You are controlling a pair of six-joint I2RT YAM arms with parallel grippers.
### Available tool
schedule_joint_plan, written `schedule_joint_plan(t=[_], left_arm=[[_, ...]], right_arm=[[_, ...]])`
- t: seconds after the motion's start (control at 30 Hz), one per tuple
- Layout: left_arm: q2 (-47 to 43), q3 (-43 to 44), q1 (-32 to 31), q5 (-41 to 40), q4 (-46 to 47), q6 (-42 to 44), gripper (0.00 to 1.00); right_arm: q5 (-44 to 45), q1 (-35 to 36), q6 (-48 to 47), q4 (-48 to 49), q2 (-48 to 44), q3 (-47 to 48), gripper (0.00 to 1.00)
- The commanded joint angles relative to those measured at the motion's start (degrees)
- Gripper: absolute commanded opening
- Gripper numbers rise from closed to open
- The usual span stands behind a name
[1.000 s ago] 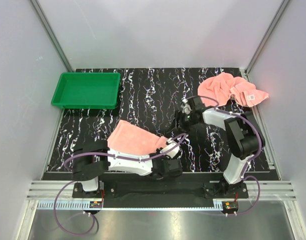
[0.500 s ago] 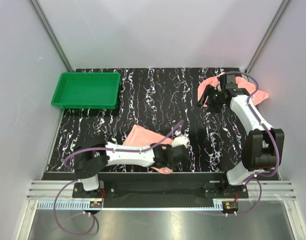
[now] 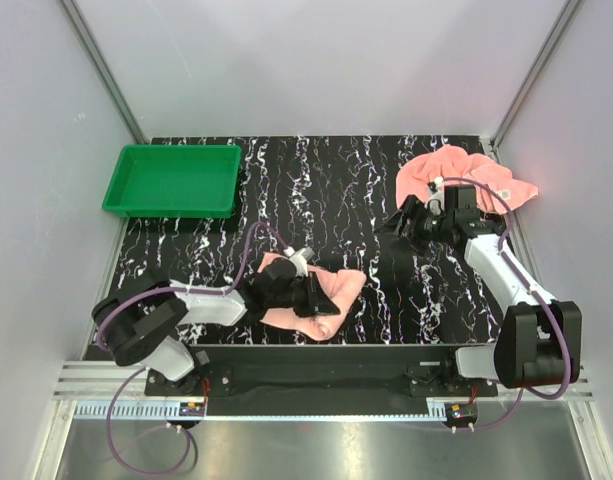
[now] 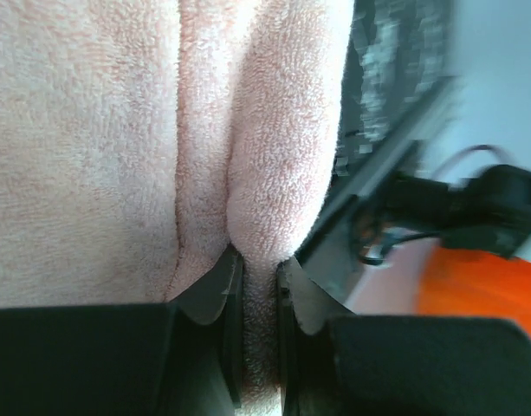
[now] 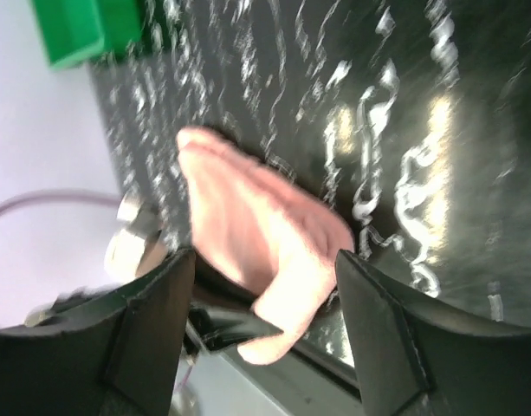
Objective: Roll the towels
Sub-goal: Roll the towel
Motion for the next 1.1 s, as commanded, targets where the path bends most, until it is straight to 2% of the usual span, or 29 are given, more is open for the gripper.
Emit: schedule_joint_plan(t=[0.0, 0.03, 0.07, 0.13, 0.17, 0.27, 0.33, 0.5, 0.57, 0.7, 1.07], left_arm=[[1.9, -6.7, 2.8, 10.8, 30.5, -15.0, 0.04], [3.1, -7.9, 3.3, 11.3, 34.5, -16.8, 0.03], [5.8, -10.2, 3.7, 11.6, 42.3, -18.6, 0.03], [8.5, -11.9, 4.7, 11.2, 49.7, -23.7, 0.02], [11.6, -13.9, 5.0, 10.6, 57.1, -25.4, 0.02], [18.0, -16.2, 5.8, 8.4, 70.5, -31.8, 0.01], [21.3, -17.7, 6.3, 7.2, 76.1, -35.4, 0.00], [21.6, -19.9, 6.4, 4.5, 75.8, -35.2, 0.00], [20.4, -20.7, 6.5, 3.9, 75.2, -35.1, 0.00], [20.0, -21.1, 6.9, 3.6, 75.5, -35.6, 0.00], [20.8, -22.8, 7.0, 0.3, 76.0, -36.6, 0.00]], right_arm=[[-13.6, 0.6, 7.9, 15.6, -2.9, -7.5, 0.75], [-14.4, 0.6, 9.8, 19.6, -3.0, -8.9, 0.75], [-15.5, 0.8, 10.5, 21.2, -3.3, -10.3, 0.76], [-15.8, 1.5, 12.4, 24.5, -4.4, -14.3, 0.77], [-15.9, 1.7, 13.1, 27.6, -4.8, -15.6, 0.77], [-15.7, 4.0, 15.6, 33.2, -6.3, -20.4, 0.78], [-14.1, 6.8, 16.2, 34.8, -6.9, -23.1, 0.77], [-6.3, 15.2, 16.2, 36.7, -5.9, -28.5, 0.73], [-5.1, 18.1, 17.8, 40.4, -4.6, -30.6, 0.72], [-3.3, 19.7, 20.4, 47.5, -2.4, -36.8, 0.70], [3.0, 26.1, 24.4, 64.2, 4.5, -40.8, 0.66]])
